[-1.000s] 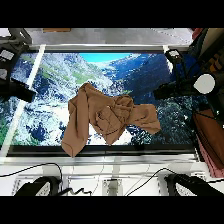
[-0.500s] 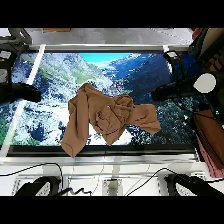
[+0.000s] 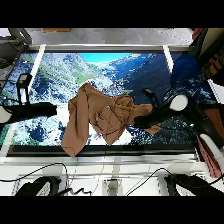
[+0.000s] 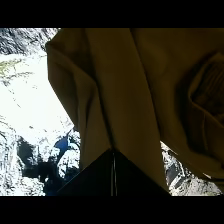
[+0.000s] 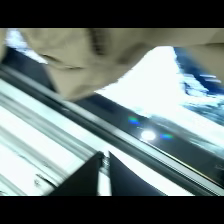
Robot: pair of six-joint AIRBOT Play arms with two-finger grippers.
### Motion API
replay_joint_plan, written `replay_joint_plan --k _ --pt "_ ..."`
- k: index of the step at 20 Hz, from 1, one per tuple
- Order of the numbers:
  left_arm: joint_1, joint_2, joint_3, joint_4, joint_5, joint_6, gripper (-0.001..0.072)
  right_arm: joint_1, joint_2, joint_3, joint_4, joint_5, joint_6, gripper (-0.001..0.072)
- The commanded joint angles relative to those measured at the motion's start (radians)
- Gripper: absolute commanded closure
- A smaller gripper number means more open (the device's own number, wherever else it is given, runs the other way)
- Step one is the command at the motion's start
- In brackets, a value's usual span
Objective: Fold the clothes and pants, and hang the long-sleeved shirts on hangers.
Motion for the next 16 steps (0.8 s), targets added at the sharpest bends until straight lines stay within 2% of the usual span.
replay_joint_plan --k 1,4,8,11,16 --pt "0.001 0.020 -0.081 -0.037 0.035 -0.003 0.0683 0.140 -0.008 -0.101 0.119 -0.309 0.016 0.0350" --pt "0.001 0.019 -0.091 -0.034 0.035 -0.003 0.0683 0.222 -0.058 -0.101 0.120 -0.461 0.080 0.0338" --pt "0.001 0.019 -0.091 -0.034 0.035 -0.003 0.0684 0.208 -0.167 -0.091 0.129 -0.447 0.121 0.0292" --pt "0.001 0.019 -0.091 -0.034 0.035 -0.003 0.0684 0.206 -0.215 -0.060 0.124 -0.446 0.127 0.0293" --pt "0.001 0.019 -0.091 -0.034 0.035 -0.004 0.0683 0.172 -0.243 -0.038 0.102 -0.438 0.210 0.0293"
